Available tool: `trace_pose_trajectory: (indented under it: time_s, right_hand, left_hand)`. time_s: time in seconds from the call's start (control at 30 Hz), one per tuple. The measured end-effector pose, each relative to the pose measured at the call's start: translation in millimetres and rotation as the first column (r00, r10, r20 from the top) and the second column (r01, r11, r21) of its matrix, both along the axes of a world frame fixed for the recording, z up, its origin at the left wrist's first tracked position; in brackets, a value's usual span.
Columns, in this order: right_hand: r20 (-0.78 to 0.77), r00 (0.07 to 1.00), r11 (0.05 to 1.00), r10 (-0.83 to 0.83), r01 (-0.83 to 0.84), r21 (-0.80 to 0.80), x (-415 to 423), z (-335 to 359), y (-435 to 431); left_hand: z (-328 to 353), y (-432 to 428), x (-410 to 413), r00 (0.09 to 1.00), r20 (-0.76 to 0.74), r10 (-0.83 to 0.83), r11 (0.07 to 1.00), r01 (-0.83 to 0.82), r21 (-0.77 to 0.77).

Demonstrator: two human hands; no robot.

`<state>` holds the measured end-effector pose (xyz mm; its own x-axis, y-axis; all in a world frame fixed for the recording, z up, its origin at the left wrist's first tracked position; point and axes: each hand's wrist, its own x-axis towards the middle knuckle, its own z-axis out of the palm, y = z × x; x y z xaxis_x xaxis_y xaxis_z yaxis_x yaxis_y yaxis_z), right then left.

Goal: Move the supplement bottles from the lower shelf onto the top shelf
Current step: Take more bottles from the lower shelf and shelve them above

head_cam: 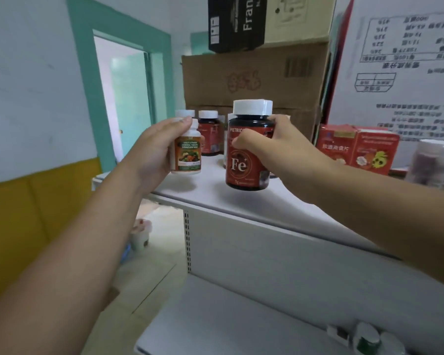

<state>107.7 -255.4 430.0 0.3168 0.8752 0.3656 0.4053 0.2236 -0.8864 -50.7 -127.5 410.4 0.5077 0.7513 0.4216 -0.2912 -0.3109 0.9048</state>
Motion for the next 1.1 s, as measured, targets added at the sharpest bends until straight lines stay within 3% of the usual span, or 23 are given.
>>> trace_pose_trajectory:
  time_s: [0.43,0.77,1.1]
  right_hand:
    - [0.053,0.988,0.989,-0.145,0.146,-0.027,-53.2,-7.2,140.4]
    - [0.080,0.889,0.891,-0.452,0.454,-0.009,-50.5,-10.6,203.0]
    - [0.146,0.821,0.833,-0.552,0.551,0.045,-46.8,-21.4,210.5]
  left_hand:
    - [14.9,155.4,-51.1,0.965,-0.245,-0.097,0.974,0.143,0.176]
    - [2.1,215.4,-36.2,0.970,-0.156,-0.187,0.972,0.206,0.111]
    - [-4.5,227.3,-23.2,0.959,-0.194,-0.208,0.957,0.240,0.163]
